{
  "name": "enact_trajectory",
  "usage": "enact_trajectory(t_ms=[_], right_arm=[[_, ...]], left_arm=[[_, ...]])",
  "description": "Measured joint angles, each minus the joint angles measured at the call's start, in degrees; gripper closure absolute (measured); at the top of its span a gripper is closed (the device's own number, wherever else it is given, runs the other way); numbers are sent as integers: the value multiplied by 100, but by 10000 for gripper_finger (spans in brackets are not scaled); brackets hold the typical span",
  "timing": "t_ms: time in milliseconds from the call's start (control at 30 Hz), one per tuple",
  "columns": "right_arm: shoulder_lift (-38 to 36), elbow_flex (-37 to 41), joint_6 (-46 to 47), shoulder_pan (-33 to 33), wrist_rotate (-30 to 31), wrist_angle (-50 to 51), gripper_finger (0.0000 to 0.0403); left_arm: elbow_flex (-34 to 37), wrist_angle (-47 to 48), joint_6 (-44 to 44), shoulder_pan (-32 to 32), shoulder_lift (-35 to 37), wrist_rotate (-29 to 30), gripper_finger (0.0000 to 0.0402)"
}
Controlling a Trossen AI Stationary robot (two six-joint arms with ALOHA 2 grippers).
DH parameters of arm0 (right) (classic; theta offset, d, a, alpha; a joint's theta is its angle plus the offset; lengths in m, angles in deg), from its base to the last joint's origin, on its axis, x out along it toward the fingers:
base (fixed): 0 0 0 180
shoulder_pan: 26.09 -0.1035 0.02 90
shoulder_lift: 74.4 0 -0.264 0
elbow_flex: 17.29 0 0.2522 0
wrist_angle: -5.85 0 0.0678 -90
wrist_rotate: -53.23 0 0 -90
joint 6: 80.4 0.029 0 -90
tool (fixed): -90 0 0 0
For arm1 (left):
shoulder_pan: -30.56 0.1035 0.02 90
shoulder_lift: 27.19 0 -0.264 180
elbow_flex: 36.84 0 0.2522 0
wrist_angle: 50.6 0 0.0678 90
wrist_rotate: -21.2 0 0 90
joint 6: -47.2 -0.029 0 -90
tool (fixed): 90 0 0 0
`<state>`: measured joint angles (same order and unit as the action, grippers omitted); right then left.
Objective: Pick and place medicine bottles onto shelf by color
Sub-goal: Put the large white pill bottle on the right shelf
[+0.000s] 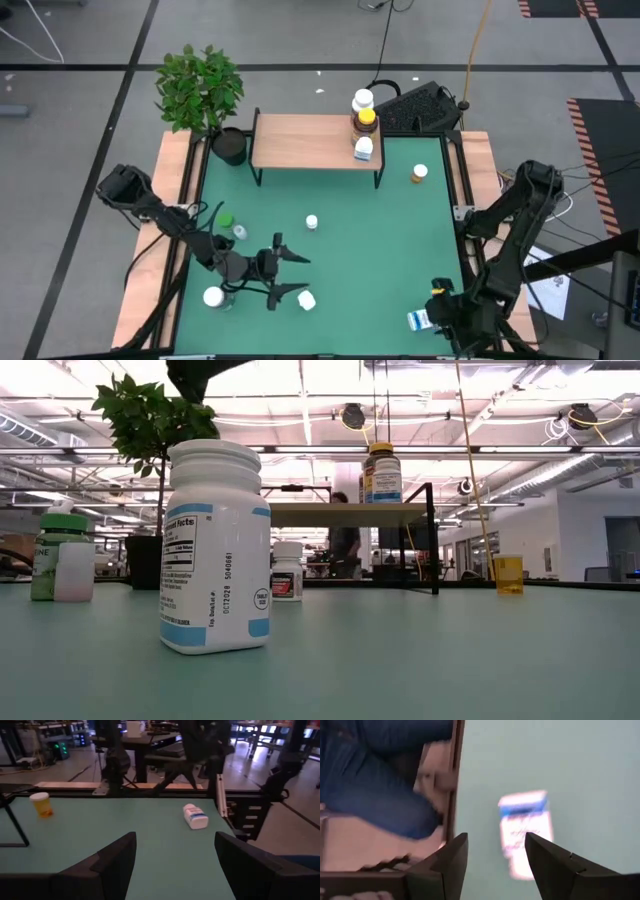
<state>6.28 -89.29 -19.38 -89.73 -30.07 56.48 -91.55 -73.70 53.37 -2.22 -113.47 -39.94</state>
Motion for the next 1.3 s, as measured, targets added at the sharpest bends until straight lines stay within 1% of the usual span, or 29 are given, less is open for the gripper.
enact_trajectory(t_ms=[67,133,300,433,600,667,867,1067,1233,1300], right_arm=[[109,0,316,-88,-280,-7,203],[218,0,409,-178,-392,39,197],[418,2,227,-222,-344,669,191],[560,7,-131,-222,-78,895,191],[644,7,-289,-222,-51,724,190],[647,79,-316,-226,78,591,190],[652,619,-333,-226,72,-24,190],[654,988,-365,-226,68,-532,191],[644,1241,-635,-226,92,-734,208],[636,1271,-869,-199,204,-708,218]], left_arm=[[0,0,-14,82,0,4,128],[0,19,-5,157,0,4,128],[0,164,190,290,0,8,128],[0,195,186,291,0,7,128],[0,224,184,303,0,7,128],[0,248,185,326,0,7,128],[0,462,355,335,0,7,128],[0,529,585,335,0,12,128],[0,529,727,352,0,15,128],[0,533,816,390,0,15,128]])
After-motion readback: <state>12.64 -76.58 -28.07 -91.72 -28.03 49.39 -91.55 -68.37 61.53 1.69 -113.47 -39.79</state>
